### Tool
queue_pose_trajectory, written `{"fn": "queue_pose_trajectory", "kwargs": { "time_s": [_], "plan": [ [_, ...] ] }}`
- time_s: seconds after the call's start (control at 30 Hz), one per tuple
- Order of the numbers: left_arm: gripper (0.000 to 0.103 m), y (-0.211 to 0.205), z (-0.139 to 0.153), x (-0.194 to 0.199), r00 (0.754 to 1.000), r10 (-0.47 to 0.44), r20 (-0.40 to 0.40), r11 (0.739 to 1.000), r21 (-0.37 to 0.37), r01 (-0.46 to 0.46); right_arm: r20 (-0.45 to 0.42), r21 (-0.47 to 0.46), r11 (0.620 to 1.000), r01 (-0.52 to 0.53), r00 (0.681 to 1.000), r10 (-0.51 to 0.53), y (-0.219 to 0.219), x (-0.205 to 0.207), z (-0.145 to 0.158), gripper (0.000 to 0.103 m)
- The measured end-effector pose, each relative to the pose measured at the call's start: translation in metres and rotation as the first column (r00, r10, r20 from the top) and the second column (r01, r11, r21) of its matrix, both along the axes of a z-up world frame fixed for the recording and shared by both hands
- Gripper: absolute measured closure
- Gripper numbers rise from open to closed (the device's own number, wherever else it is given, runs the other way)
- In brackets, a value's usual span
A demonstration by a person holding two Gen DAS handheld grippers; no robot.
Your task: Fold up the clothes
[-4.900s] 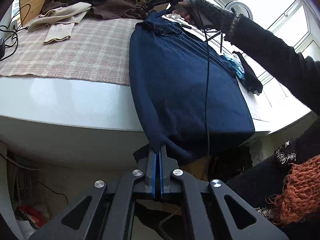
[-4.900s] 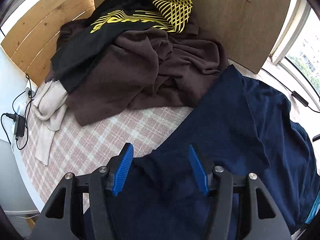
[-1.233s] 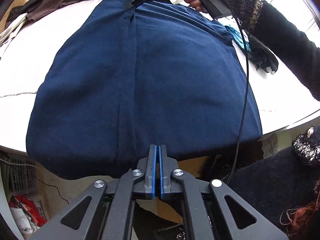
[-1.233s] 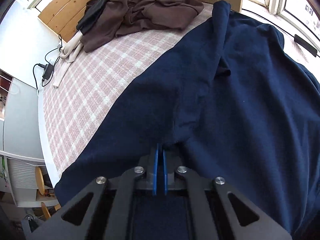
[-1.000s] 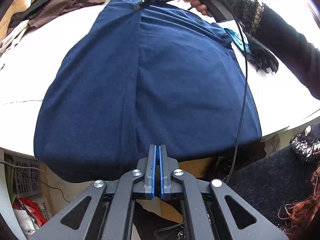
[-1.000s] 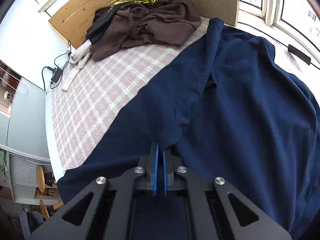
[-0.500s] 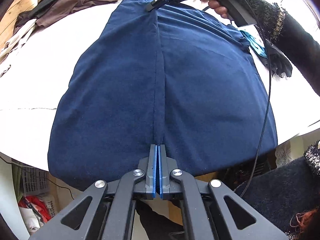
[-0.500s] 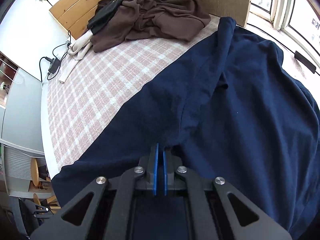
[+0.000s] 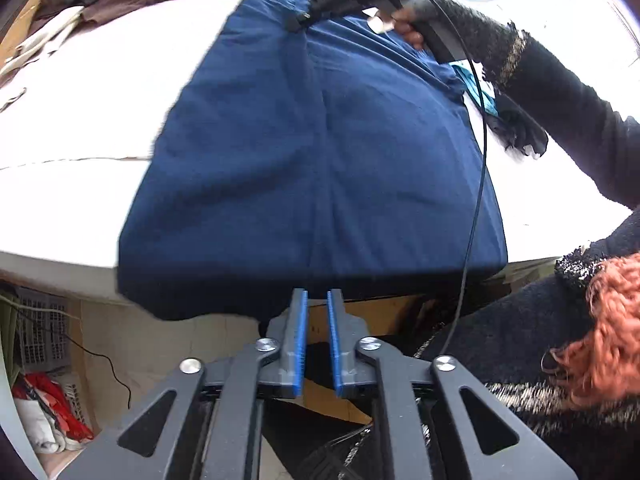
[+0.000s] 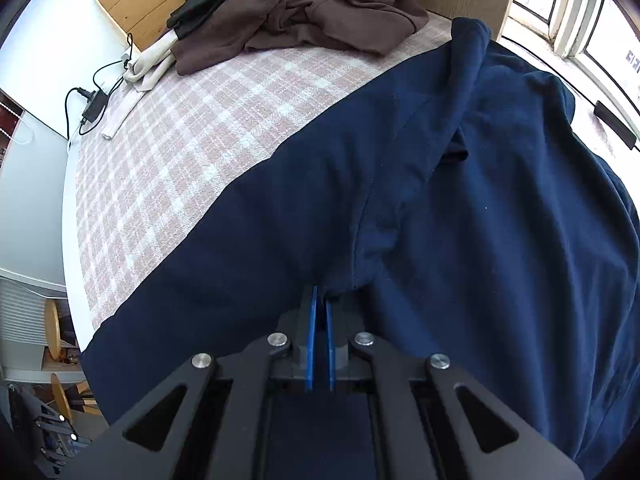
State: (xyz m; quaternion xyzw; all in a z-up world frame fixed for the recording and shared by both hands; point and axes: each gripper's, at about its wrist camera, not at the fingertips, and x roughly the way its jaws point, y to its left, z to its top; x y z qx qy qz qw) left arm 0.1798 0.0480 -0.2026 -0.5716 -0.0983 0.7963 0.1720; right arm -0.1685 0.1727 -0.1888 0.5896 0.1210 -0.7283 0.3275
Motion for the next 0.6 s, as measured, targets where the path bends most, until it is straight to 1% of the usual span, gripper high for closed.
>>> {"fn": "queue_pose_trajectory", "kwargs": {
  "time_s": [0.03, 0.13, 0.17, 0.2, 0.27, 0.3, 0.43, 0.53, 0.57, 0.6],
  "plan": [
    [0.080, -0.015, 0.001, 0.005, 0.999, 0.039, -0.009, 0.999, -0.034, -0.039, 0.004, 0.003, 1.000, -0.002, 1.000, 0.002, 0.000, 0.000, 0.000, 0.098],
    [0.079, -0.057, -0.012, 0.009, 0.994, 0.110, 0.002, 0.991, -0.078, -0.109, -0.001, 0.020, 1.000, 0.004, 1.000, -0.004, 0.002, 0.004, 0.006, 0.095],
    [0.076, -0.071, -0.016, 0.010, 0.991, 0.132, 0.004, 0.987, -0.093, -0.131, -0.005, 0.019, 1.000, 0.010, 1.000, -0.010, 0.004, 0.007, 0.009, 0.095],
    [0.072, -0.078, -0.022, 0.007, 0.993, 0.120, 0.004, 0.988, -0.101, -0.119, -0.006, 0.016, 1.000, 0.020, 1.000, -0.020, 0.006, 0.011, 0.014, 0.095],
    [0.068, -0.088, -0.035, 0.001, 0.997, 0.076, 0.003, 0.990, -0.119, -0.075, 0.003, 0.008, 0.999, 0.037, 0.999, -0.037, 0.011, 0.023, 0.022, 0.095],
    [0.068, -0.092, -0.042, -0.003, 0.998, 0.057, 0.005, 0.991, -0.122, -0.056, 0.009, 0.001, 0.999, 0.038, 0.999, -0.038, 0.012, 0.032, 0.026, 0.095],
    [0.068, -0.099, -0.062, -0.012, 1.000, -0.021, 0.003, 0.999, -0.043, 0.021, 0.023, 0.001, 0.999, 0.036, 0.999, -0.037, 0.016, 0.072, 0.034, 0.095],
    [0.067, -0.094, -0.071, -0.017, 0.996, -0.092, -0.017, 0.996, 0.008, 0.092, 0.044, 0.012, 0.998, 0.055, 0.997, -0.056, 0.017, 0.101, 0.030, 0.094],
    [0.069, -0.093, -0.073, -0.018, 0.993, -0.113, -0.030, 0.993, 0.027, 0.113, 0.051, 0.018, 0.998, 0.065, 0.997, -0.066, 0.017, 0.109, 0.028, 0.094],
    [0.074, -0.093, -0.074, -0.019, 0.991, -0.128, -0.037, 0.990, 0.057, 0.130, 0.054, 0.024, 0.997, 0.080, 0.995, -0.081, 0.017, 0.115, 0.025, 0.094]
  ]
}}
